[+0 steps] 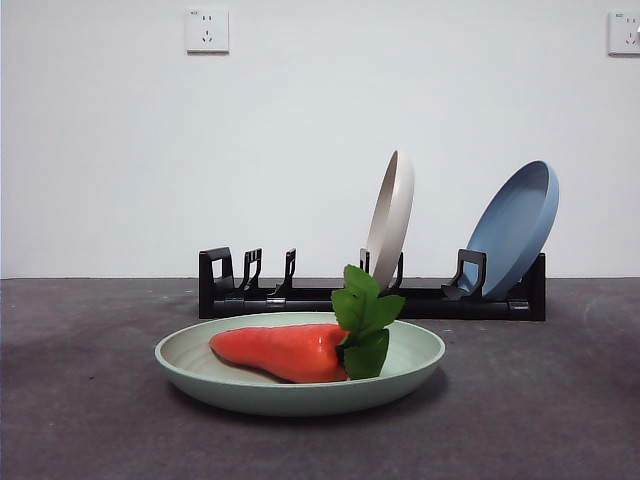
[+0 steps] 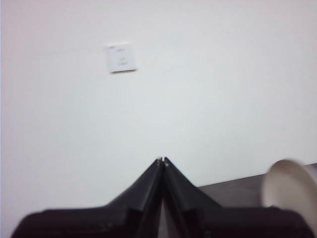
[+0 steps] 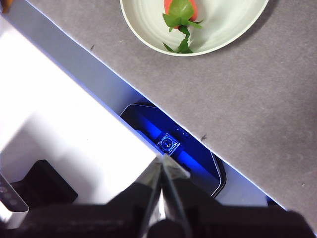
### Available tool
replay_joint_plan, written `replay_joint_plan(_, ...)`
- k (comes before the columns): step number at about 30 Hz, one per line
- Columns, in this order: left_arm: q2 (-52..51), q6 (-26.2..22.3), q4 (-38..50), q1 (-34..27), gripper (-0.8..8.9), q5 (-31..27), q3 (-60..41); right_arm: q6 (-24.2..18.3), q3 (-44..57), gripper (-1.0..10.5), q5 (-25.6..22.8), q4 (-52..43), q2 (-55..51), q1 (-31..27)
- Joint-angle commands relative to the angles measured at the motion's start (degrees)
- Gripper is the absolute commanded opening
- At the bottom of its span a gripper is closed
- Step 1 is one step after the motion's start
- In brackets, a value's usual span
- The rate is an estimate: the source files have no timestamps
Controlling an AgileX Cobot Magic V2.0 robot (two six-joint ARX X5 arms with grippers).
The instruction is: Take the green plate from the plate rack,put the plate on the table,take the carrot from the table,put the carrot in the plate
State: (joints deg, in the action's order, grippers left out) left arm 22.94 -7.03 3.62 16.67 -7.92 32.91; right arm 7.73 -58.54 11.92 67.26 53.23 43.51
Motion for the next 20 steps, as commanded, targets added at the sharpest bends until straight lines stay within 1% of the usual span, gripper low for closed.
replay_joint_plan(1,-3.0,-0.2,2.2,-3.9,-0.02,0.8,-7.8,0.3,0.1,0.0,-0.1,-0.3,0.0,0.1)
replay_joint_plan(4,-6.0,0.2,1.9,-6.9,-0.02,0.8,-13.6,0.3,0.1,0.0,-0.1,-0.3,-0.1,0.1)
replay_joint_plan(6,-8.1,1.4,1.9,-8.5,-0.02,0.8,-17.4,0.3,0.1,0.0,-0.1,-0.3,-0.1,0.1)
replay_joint_plan(12,-13.9,4.3,1.9,-11.6,-0.02,0.8,-26.5,0.3,0.1,0.0,-0.1,-0.2,0.0,0.1)
replay_joint_plan(17,-17.4,4.3,0.1,-12.5,-0.02,0.8,-31.0,0.3,0.1,0.0,-0.1,-0.3,-0.1,0.1)
replay_joint_plan(20,-18.4,4.5,-3.1,-12.7,-0.02,0.8,-31.7,0.3,0.1,0.0,-0.1,-0.3,0.0,0.1)
